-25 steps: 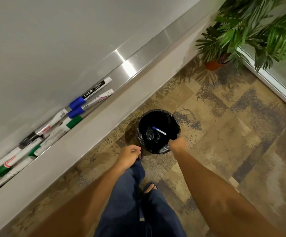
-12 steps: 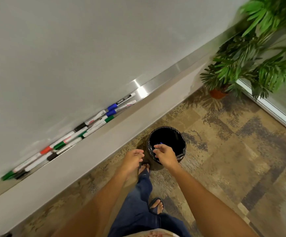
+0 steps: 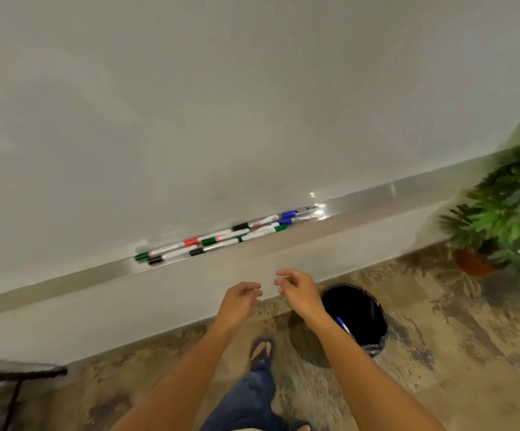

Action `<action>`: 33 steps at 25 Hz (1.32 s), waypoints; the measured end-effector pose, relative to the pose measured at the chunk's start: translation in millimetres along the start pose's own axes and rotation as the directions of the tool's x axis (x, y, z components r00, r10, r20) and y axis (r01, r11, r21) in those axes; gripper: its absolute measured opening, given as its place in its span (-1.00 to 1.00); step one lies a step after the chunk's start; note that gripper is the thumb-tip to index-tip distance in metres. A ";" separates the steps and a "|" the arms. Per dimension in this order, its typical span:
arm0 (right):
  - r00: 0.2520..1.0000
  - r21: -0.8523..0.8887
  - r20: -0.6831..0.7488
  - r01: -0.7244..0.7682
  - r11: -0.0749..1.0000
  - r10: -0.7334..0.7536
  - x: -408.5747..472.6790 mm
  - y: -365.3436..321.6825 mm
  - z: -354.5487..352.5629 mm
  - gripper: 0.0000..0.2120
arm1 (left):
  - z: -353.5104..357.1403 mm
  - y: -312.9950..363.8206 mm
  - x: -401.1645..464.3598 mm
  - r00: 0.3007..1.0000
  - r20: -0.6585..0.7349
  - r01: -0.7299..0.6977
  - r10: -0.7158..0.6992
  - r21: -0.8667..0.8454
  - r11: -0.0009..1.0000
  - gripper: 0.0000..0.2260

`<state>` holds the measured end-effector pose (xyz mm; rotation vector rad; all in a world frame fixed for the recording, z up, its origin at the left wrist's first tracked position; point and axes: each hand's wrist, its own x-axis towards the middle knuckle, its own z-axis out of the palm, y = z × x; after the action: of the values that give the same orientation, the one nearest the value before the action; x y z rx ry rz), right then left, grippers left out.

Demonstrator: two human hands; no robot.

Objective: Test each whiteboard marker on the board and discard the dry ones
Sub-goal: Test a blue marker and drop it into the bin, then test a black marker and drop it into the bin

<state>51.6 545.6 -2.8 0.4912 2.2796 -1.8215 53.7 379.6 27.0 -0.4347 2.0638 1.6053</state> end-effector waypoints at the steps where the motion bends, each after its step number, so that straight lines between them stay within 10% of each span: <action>1: 0.999 -0.011 0.036 0.022 1.000 -0.021 -1.1 -7.8 11.7 -0.84 | -10.4 -1.5 -5.0 0.999 -0.037 -0.005 0.005 -0.010 1.000 -0.86; 14: 0.905 -0.418 0.348 0.383 0.824 -0.244 19.0 -94.6 179.6 -0.74 | -150.1 -36.8 -28.9 0.959 -0.284 -0.035 -0.006 -0.140 0.990 -0.77; 27: 0.914 -0.938 0.267 0.320 0.138 -0.304 79.9 -120.1 286.8 -0.74 | -284.1 -64.8 12.5 0.963 -0.267 -0.020 -0.044 -0.233 0.972 -0.79; 33: 0.895 -0.944 0.309 0.330 0.012 -0.321 86.0 -118.0 297.9 -0.83 | -303.0 -72.0 26.7 0.972 -0.234 -0.028 -0.024 -0.217 0.976 -0.81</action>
<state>-90.1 245.8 6.1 -0.3697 3.0410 0.1612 14.8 69.8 11.9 -0.7329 2.0592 1.8696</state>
